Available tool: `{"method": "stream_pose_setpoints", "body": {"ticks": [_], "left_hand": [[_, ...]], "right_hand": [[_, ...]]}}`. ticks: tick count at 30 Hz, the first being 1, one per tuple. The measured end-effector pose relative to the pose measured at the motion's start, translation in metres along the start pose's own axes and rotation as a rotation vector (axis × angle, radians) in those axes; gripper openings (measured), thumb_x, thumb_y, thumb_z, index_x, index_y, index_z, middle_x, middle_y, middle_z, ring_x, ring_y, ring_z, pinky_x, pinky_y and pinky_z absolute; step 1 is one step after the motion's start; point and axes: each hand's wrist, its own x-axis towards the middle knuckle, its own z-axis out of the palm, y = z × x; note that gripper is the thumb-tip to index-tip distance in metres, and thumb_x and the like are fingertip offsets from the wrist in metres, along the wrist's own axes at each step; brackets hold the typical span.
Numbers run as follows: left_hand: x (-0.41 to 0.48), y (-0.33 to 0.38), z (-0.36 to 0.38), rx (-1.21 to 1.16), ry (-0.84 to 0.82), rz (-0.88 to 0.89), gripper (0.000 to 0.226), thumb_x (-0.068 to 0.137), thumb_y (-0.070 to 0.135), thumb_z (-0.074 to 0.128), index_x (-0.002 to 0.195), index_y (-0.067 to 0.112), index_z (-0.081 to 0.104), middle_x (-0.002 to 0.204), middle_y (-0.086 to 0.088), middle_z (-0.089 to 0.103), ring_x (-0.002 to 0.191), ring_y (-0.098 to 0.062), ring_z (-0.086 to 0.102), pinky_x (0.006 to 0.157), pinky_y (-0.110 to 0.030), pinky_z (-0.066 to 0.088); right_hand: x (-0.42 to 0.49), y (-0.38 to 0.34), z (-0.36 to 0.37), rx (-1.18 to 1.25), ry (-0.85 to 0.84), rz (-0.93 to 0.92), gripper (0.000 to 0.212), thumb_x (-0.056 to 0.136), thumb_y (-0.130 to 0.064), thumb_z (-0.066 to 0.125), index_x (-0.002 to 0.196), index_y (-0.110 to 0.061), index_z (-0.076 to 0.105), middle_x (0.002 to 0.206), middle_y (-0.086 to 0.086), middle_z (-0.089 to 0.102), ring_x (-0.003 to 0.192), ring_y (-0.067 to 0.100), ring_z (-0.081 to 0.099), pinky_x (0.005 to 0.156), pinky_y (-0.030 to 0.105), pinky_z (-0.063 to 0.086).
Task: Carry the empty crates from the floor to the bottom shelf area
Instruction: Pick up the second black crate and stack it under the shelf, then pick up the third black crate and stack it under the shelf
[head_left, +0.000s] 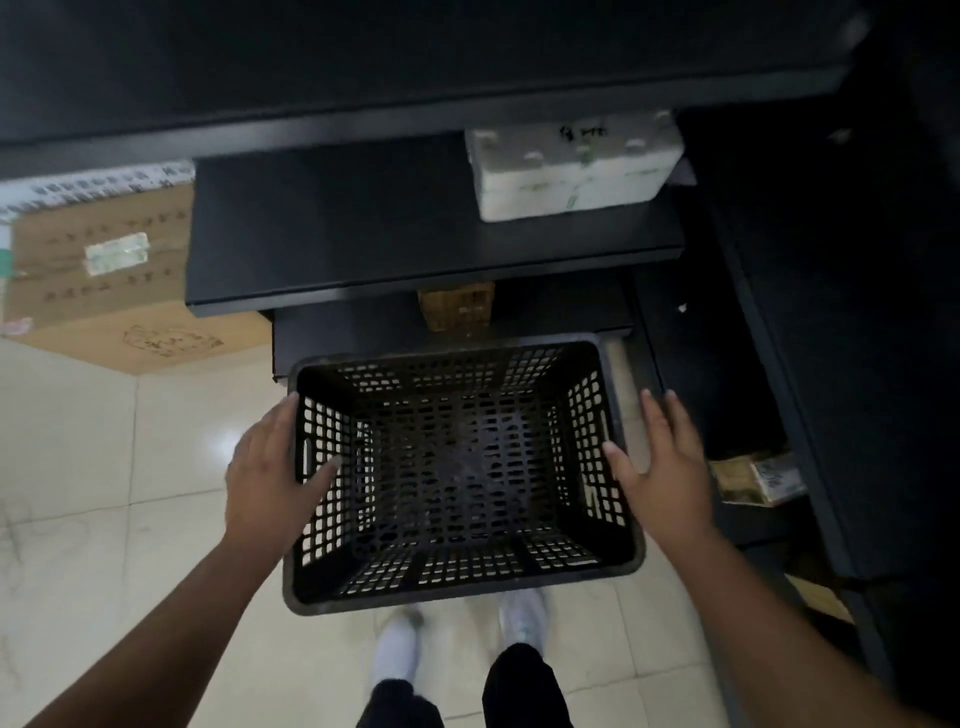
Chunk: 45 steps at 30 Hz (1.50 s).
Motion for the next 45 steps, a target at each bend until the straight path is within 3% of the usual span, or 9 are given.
{"method": "stream_pose_setpoints", "body": {"ticks": [4,9,13,19,27,31,36,41,45], "left_hand": [[0.014,0.058,-0.057,-0.105,-0.101,0.132,0.089,0.079,0.029,0.083,0.154,0.021,0.036,0.144,-0.011,0.054,0.128,-0.032,0.05,0.104,-0.042,0.039],[0.019,0.139,-0.128,-0.126,-0.235,0.382,0.081,0.083,0.049,0.07,0.154,0.032,0.035,0.154,0.0,0.044,0.14,-0.021,0.041,0.109,-0.04,0.038],[-0.01,0.213,-0.164,-0.177,-0.344,0.618,0.081,0.079,0.063,0.063,0.152,0.043,0.033,0.151,0.014,0.039,0.138,-0.009,0.039,0.108,-0.033,0.036],[-0.1,0.329,-0.173,-0.236,-0.559,0.938,0.075,0.082,0.053,0.071,0.139,0.071,0.025,0.151,0.009,0.045,0.135,-0.011,0.044,0.103,-0.034,0.04],[-0.314,0.447,-0.156,-0.306,-0.884,1.356,0.073,0.074,0.061,0.066,0.137,0.067,0.03,0.148,0.02,0.04,0.125,-0.002,0.05,0.099,-0.03,0.041],[-0.446,0.472,-0.153,-0.324,-1.044,1.508,0.073,0.076,0.059,0.067,0.136,0.072,0.027,0.148,0.02,0.043,0.12,0.0,0.052,0.094,-0.032,0.044],[-0.638,0.474,-0.141,-0.276,-1.252,1.651,0.067,0.075,0.061,0.066,0.129,0.075,0.03,0.147,0.018,0.045,0.121,-0.006,0.051,0.085,-0.029,0.043],[-0.827,0.453,-0.135,-0.244,-1.457,1.748,0.069,0.077,0.06,0.065,0.136,0.065,0.03,0.146,0.017,0.047,0.119,-0.005,0.053,0.095,-0.033,0.042],[-0.947,0.435,-0.131,-0.164,-1.635,1.802,0.068,0.076,0.059,0.067,0.134,0.067,0.033,0.138,0.024,0.049,0.119,-0.002,0.054,0.089,-0.024,0.043]], "right_hand": [[-0.03,-0.036,-0.076,0.132,0.04,0.022,0.078,0.082,-0.051,0.063,0.149,-0.03,0.027,0.157,0.005,0.024,0.141,0.025,0.027,0.11,0.047,0.032],[-0.098,-0.063,-0.166,0.217,0.148,0.102,0.081,0.081,-0.051,0.065,0.149,-0.036,0.024,0.156,-0.003,0.025,0.139,0.017,0.028,0.11,0.04,0.032],[-0.192,-0.066,-0.226,0.258,0.294,0.195,0.078,0.082,-0.043,0.07,0.149,-0.029,0.031,0.151,-0.002,0.037,0.138,0.013,0.031,0.112,0.03,0.026],[-0.367,-0.041,-0.283,0.212,0.475,0.489,0.076,0.084,-0.049,0.064,0.148,-0.036,0.026,0.15,-0.006,0.038,0.137,0.012,0.032,0.11,0.029,0.029],[-0.636,-0.021,-0.299,0.238,0.826,0.93,0.073,0.08,-0.063,0.057,0.144,-0.048,0.025,0.148,-0.02,0.036,0.139,0.005,0.027,0.108,0.026,0.03],[-0.776,-0.03,-0.294,0.221,0.982,1.088,0.071,0.08,-0.064,0.056,0.143,-0.048,0.028,0.146,-0.017,0.038,0.134,0.007,0.035,0.101,0.026,0.038],[-0.96,-0.046,-0.273,0.219,1.109,1.321,0.07,0.082,-0.059,0.058,0.144,-0.047,0.027,0.144,-0.013,0.039,0.131,0.008,0.038,0.098,0.024,0.036],[-1.122,-0.068,-0.249,0.226,1.239,1.576,0.067,0.084,-0.053,0.06,0.144,-0.042,0.032,0.14,-0.009,0.044,0.123,0.011,0.046,0.091,0.021,0.036],[-1.216,-0.082,-0.223,0.231,1.399,1.752,0.065,0.084,-0.05,0.062,0.143,-0.035,0.038,0.136,-0.007,0.049,0.117,0.011,0.052,0.09,0.024,0.042]]}}
